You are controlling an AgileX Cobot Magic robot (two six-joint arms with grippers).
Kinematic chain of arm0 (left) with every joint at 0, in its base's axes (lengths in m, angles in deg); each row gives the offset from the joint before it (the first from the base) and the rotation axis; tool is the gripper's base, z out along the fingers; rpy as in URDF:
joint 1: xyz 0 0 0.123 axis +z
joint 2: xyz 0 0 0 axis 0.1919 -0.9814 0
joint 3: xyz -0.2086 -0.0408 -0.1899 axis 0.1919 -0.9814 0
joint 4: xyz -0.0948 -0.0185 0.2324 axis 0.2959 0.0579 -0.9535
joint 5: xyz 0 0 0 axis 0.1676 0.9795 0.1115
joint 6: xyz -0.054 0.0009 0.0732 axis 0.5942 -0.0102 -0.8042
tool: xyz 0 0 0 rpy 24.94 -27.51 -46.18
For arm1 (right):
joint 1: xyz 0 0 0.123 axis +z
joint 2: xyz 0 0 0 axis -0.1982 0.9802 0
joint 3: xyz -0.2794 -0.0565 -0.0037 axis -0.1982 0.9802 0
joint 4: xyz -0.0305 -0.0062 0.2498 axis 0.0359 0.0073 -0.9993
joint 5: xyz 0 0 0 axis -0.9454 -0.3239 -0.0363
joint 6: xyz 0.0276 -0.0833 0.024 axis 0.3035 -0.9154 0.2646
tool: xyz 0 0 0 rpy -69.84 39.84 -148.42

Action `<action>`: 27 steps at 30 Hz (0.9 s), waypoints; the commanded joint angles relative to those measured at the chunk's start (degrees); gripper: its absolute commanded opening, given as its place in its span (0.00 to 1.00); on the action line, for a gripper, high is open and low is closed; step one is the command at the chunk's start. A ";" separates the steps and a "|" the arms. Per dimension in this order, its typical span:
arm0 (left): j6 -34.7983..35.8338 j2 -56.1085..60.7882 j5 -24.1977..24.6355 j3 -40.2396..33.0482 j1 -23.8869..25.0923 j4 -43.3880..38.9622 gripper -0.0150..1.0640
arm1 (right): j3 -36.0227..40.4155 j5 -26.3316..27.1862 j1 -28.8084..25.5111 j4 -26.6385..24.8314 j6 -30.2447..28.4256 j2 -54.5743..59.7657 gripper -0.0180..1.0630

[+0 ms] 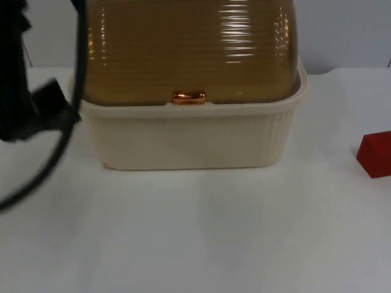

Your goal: Open the box lid with the left hand, place the block into the box with the right hand, then close the box lid with the left hand.

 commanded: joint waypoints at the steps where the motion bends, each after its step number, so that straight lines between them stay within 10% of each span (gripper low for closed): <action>1: 5.86 -1.12 -5.43 -2.99 -6.21 -11.52 0.97 | -0.21 0.46 -0.27 0.59 -0.52 0.02 0.99; 9: 24.21 -10.84 -16.87 -5.00 -12.62 -44.50 0.97 | -0.21 0.35 -0.27 0.36 -0.52 0.02 0.99; 18: 53.40 -21.76 -10.21 -5.00 -12.62 -75.27 0.97 | -0.21 0.48 -0.27 0.36 -0.52 0.02 0.99; 27: 61.73 -24.89 -8.32 -1.28 -12.62 -76.20 0.97 | -0.21 0.48 -0.27 0.36 -0.52 0.02 0.99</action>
